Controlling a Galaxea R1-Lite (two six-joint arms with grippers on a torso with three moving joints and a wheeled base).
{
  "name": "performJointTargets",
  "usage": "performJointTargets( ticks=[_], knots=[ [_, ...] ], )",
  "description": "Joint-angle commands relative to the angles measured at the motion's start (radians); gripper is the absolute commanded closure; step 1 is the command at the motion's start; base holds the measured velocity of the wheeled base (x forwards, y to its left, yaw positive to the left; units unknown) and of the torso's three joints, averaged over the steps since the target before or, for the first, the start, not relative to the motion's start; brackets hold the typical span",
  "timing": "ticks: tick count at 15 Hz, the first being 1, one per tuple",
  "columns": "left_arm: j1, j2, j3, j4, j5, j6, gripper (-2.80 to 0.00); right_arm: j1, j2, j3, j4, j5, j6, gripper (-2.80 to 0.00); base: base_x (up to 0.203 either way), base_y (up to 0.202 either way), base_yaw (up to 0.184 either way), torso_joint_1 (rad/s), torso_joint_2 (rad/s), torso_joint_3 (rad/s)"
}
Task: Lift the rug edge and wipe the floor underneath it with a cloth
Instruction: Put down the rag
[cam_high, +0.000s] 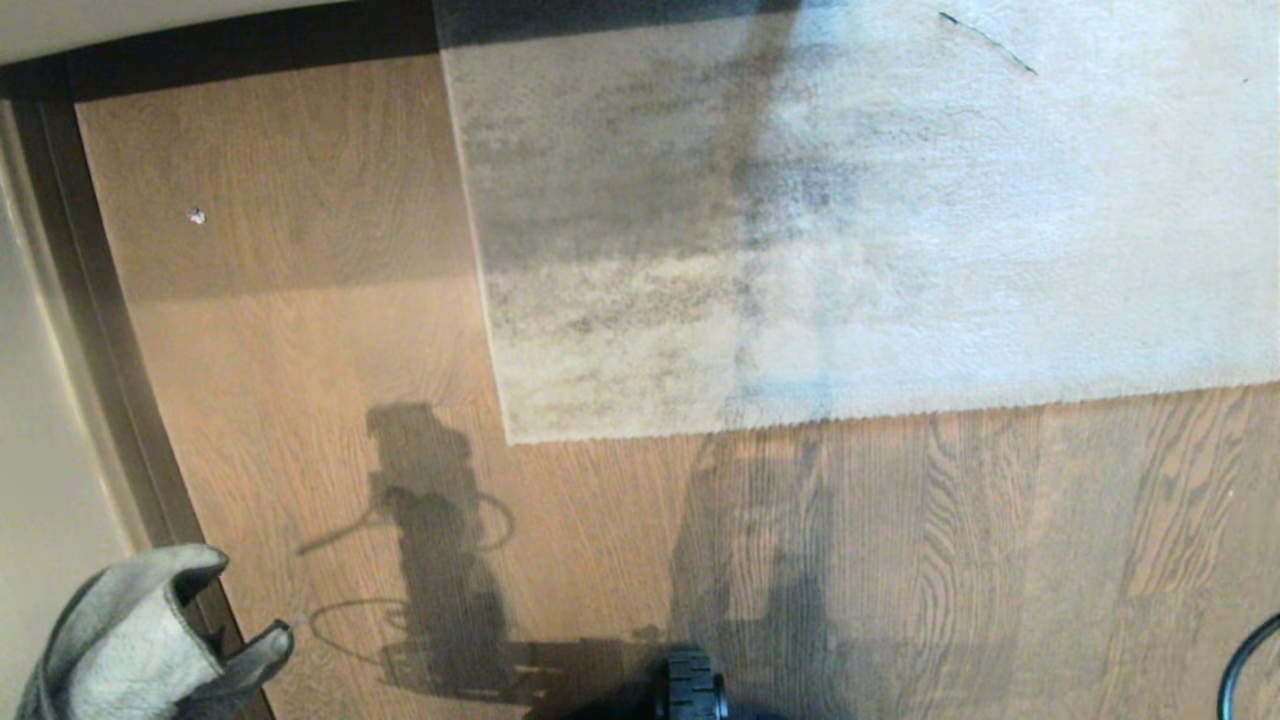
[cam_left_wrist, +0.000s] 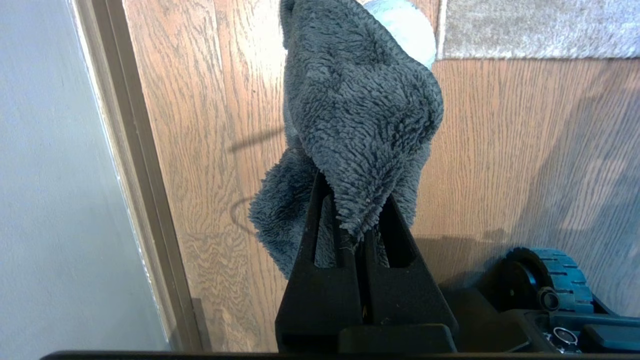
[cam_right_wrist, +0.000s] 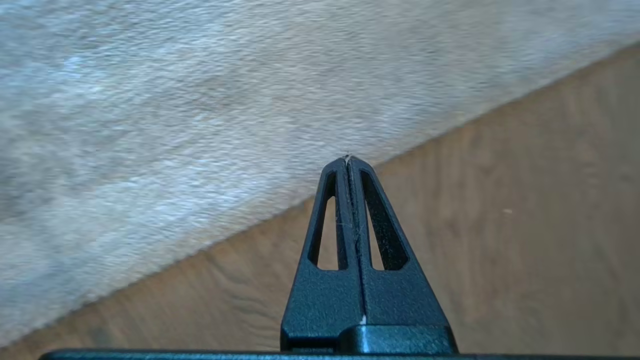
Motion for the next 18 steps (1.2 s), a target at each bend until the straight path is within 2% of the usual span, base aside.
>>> performJointTargets(
  ticks=[1,4,6,7,8,9,10,12,14,16,18],
  knots=[
    [0.0,0.0,0.0,0.0,0.001,-0.001,0.0,-0.027,-0.144,0.0,0.102,-0.002,0.008,0.0,0.0,0.0,0.0,0.0,0.0,0.0],
    [0.0,0.0,0.0,0.0,0.001,-0.001,0.0,-0.026,-0.284,0.0,0.291,-0.001,0.02,0.0,0.0,0.0,0.0,0.0,0.0,0.0],
    [0.0,0.0,0.0,0.0,0.001,-0.001,0.0,-0.011,-0.431,0.0,0.517,0.0,0.038,0.0,0.0,0.0,0.0,0.0,0.0,0.0],
    [0.0,0.0,0.0,0.0,0.001,-0.001,0.0,0.02,-0.494,0.0,0.674,0.0,0.068,0.0,0.0,0.0,0.0,0.0,0.0,0.0],
    [0.0,0.0,0.0,0.0,0.001,-0.001,0.0,0.062,-0.546,0.0,0.77,0.005,0.091,0.0,0.0,0.0,0.0,0.0,0.0,0.0],
    [0.0,0.0,0.0,0.0,0.001,-0.001,0.0,0.086,-0.588,0.0,0.852,0.047,0.102,0.0,0.0,0.0,0.0,0.0,0.0,0.0],
    [0.0,0.0,0.0,0.0,0.001,-0.001,0.0,0.085,-0.642,0.0,0.924,0.134,0.104,0.0,0.0,0.0,0.0,0.0,0.0,0.0],
    [0.0,0.0,0.0,0.0,0.001,-0.001,0.0,0.049,-0.743,0.0,1.059,0.27,0.083,0.0,0.0,0.0,0.0,0.0,0.0,0.0],
    [0.0,0.0,0.0,0.0,0.001,-0.001,0.0,0.015,-0.856,0.0,1.184,0.345,0.014,0.0,0.0,0.0,0.0,0.0,0.0,0.0],
    [0.0,0.0,0.0,0.0,0.001,-0.001,0.0,-0.018,-0.935,0.0,1.269,0.399,-0.09,0.0,0.0,0.0,0.0,0.0,0.0,0.0],
    [0.0,0.0,0.0,0.0,0.001,-0.001,0.0,-0.034,-1.028,-0.001,1.317,0.407,-0.106,0.0,0.0,0.0,0.0,0.0,0.0,0.0]
  ],
)
